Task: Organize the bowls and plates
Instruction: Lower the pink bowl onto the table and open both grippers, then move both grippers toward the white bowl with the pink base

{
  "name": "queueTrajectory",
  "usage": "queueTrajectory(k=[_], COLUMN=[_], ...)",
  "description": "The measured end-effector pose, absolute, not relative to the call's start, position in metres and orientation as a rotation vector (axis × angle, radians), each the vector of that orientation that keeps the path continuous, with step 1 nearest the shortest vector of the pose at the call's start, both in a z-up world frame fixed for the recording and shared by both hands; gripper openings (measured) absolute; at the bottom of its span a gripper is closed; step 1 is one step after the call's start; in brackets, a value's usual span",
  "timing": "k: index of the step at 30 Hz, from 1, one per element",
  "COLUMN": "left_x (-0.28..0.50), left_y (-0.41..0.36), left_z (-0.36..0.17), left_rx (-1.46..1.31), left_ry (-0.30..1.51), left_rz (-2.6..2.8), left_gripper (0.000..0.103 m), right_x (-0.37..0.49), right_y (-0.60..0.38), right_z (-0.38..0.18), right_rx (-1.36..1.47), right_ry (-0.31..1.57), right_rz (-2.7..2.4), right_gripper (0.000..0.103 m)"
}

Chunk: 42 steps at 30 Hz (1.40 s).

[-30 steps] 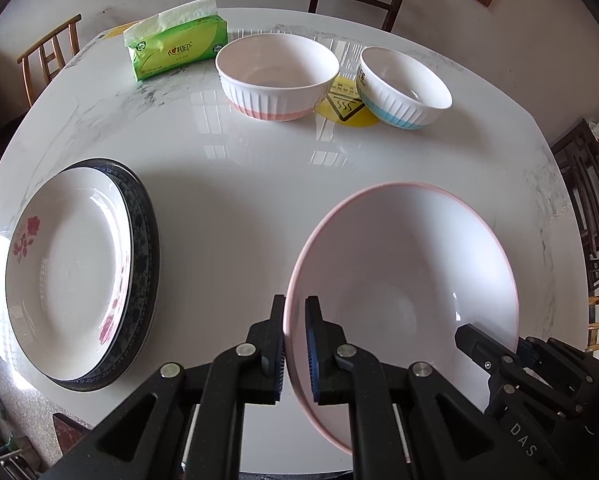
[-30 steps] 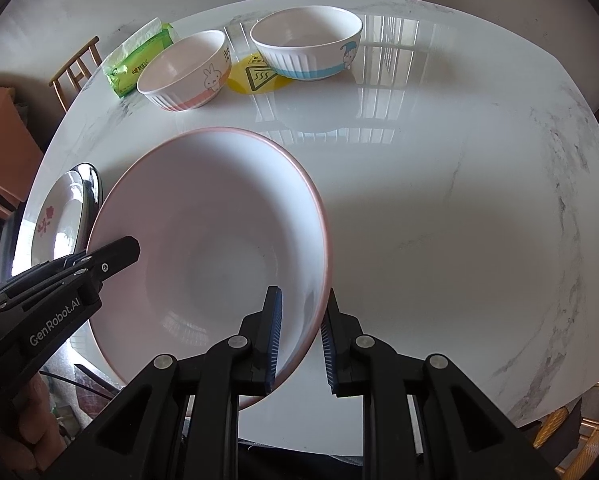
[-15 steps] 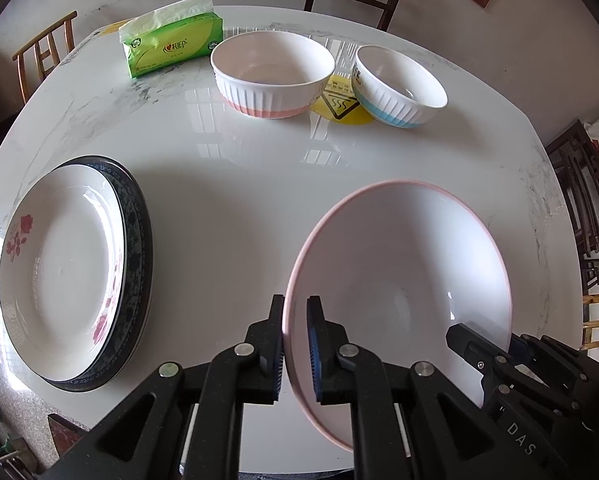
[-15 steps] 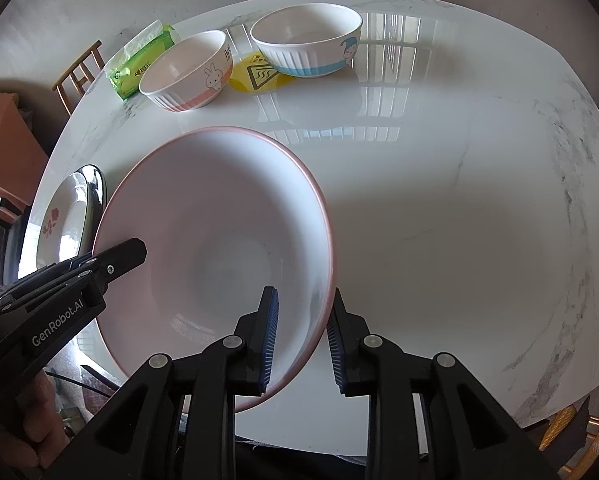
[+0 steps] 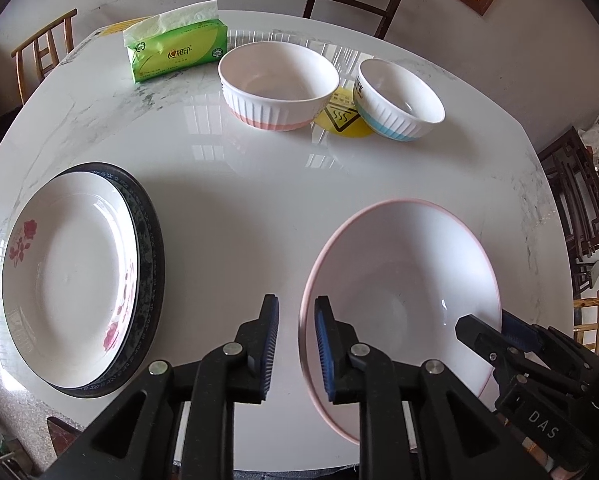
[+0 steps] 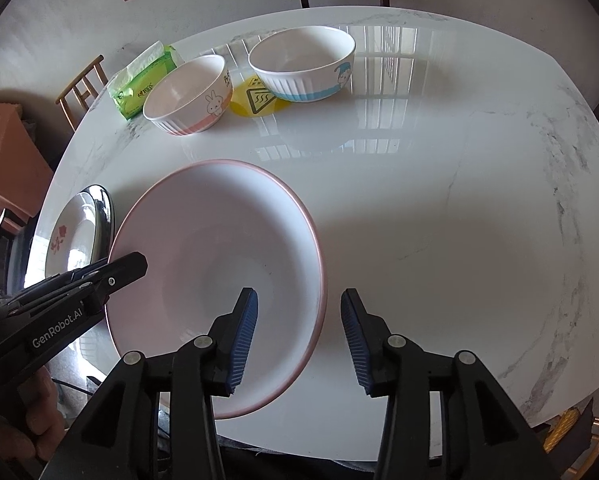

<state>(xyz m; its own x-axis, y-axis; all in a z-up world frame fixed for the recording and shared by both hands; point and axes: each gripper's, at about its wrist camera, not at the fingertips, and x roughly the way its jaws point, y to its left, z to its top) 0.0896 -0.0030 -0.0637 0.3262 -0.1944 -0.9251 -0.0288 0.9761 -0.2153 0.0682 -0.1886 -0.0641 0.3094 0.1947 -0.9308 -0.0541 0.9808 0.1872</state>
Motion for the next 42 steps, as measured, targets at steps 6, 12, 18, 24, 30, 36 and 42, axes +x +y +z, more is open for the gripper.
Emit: queueTrajectory(k=[6,12,18,24,30,36,42], left_x=[0.088,0.084,0.084,0.088,0.099,0.116,0.136], left_y=[0.007,0.011,0.011,0.019,0.040,0.060,0.076], left_z=[-0.058,-0.048,-0.032,-0.023,-0.021,-0.025,-0.029], left_rx=[-0.236,-0.273,-0.284,-0.283,-0.299,-0.270,-0.293], left_ry=[1.223,1.198,1.166,1.142,1.127,1.123,1.131], left_rz=[-0.122,-0.181,-0.216,-0.207,-0.143,-0.060,-0.029], left_gripper=[0.024,0.024,0.024,0.026,0.028,0.028,0.028], right_x=[0.074,0.079,0.082,0.084,0.089,0.098,0.112], right_y=[-0.198,-0.206,-0.200,-0.187,-0.171,-0.155,-0.143], right_z=[-0.052,-0.036,-0.029,-0.027,-0.022,-0.020,-0.018], right_rx=[0.157,0.193,0.194,0.173,0.145,0.123,0.113], right_ry=[1.222,1.184,1.172,1.174,1.172,1.178,1.180], right_rz=[0.165,0.158,0.171,0.196,0.220,0.246,0.271], right_gripper=[0.041,0.041,0.041,0.041,0.041,0.041,0.041])
